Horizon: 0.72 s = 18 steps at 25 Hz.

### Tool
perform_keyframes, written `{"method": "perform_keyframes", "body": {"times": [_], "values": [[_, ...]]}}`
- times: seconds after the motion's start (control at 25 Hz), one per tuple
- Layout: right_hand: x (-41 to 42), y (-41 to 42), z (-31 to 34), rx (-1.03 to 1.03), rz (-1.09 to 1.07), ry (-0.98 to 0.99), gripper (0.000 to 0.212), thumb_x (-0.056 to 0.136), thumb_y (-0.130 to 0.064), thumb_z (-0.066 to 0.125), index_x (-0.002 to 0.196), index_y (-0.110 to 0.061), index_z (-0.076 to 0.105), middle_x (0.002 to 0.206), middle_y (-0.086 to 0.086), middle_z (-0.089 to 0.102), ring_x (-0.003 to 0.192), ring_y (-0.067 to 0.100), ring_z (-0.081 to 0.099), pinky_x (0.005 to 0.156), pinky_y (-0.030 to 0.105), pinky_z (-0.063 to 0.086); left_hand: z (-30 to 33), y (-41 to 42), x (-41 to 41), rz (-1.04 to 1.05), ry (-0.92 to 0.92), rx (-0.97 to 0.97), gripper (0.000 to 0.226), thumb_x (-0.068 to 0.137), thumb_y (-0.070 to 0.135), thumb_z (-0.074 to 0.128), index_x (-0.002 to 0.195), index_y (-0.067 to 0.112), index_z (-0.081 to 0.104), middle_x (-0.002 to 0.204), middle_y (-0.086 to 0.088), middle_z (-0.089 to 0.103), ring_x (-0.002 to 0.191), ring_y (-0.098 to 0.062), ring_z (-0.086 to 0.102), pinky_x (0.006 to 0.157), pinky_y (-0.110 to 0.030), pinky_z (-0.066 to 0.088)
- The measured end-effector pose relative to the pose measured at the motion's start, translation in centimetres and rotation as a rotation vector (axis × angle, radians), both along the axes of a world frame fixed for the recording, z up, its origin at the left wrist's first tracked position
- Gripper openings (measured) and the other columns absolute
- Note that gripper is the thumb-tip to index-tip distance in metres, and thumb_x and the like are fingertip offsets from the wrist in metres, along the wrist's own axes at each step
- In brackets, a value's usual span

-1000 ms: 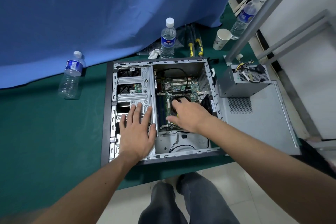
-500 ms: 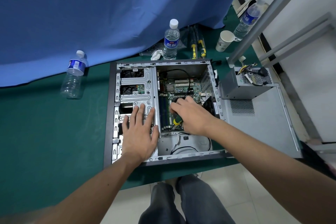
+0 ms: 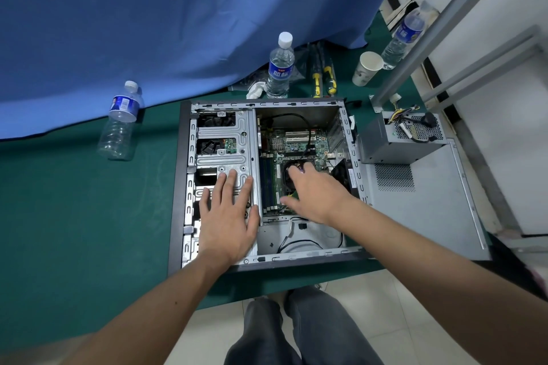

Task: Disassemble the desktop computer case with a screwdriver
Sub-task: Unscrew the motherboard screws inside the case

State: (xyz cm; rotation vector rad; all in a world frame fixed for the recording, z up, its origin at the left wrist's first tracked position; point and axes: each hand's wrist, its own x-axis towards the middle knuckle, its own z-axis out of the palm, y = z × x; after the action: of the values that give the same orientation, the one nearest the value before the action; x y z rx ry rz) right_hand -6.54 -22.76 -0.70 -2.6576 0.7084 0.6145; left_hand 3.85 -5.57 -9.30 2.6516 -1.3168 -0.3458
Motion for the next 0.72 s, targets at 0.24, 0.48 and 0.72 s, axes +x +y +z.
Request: {"method": "perform_keyframes", "body": {"times": [0.24, 0.48, 0.72], "values": [[-1.5, -0.8, -0.4, 0.026, 0.076, -0.102, 0.026, 0.097, -0.022, 0.053, 0.122, -0.014, 0.054, 0.113, 0.003, 0.053, 0.099, 0.023, 0.055, 0.085, 0.036, 0.049, 0.0, 0.0, 0.0, -0.003, -0.005, 0.000, 0.063, 0.097, 0.051, 0.017, 0.157, 0.031, 0.018, 0.165, -0.004, 0.009, 0.152, -0.020, -0.004, 0.121, -0.051, 0.006], [-4.9, -0.8, 0.2, 0.084, -0.145, -0.236, 0.018, 0.096, -0.029, 0.057, 0.111, -0.020, 0.060, 0.103, -0.007, 0.049, 0.091, 0.012, 0.052, 0.079, 0.023, 0.040, 0.0, 0.1, 0.0, -0.001, -0.006, -0.014, 0.064, 0.096, 0.052, 0.016, 0.157, 0.031, 0.019, 0.165, -0.004, 0.009, 0.152, -0.020, -0.003, 0.121, -0.051, 0.005], [-8.6, -0.8, 0.5, 0.241, -0.558, -0.410, 0.005, 0.092, -0.028, 0.063, 0.095, -0.025, 0.067, 0.097, -0.015, 0.059, 0.088, 0.004, 0.055, 0.078, 0.022, 0.042, 0.8, 0.1, 0.0, -0.001, 0.049, -0.009, 0.063, 0.096, 0.054, 0.018, 0.156, 0.034, 0.019, 0.165, -0.002, 0.006, 0.152, -0.017, -0.005, 0.122, -0.048, 0.001]]}}
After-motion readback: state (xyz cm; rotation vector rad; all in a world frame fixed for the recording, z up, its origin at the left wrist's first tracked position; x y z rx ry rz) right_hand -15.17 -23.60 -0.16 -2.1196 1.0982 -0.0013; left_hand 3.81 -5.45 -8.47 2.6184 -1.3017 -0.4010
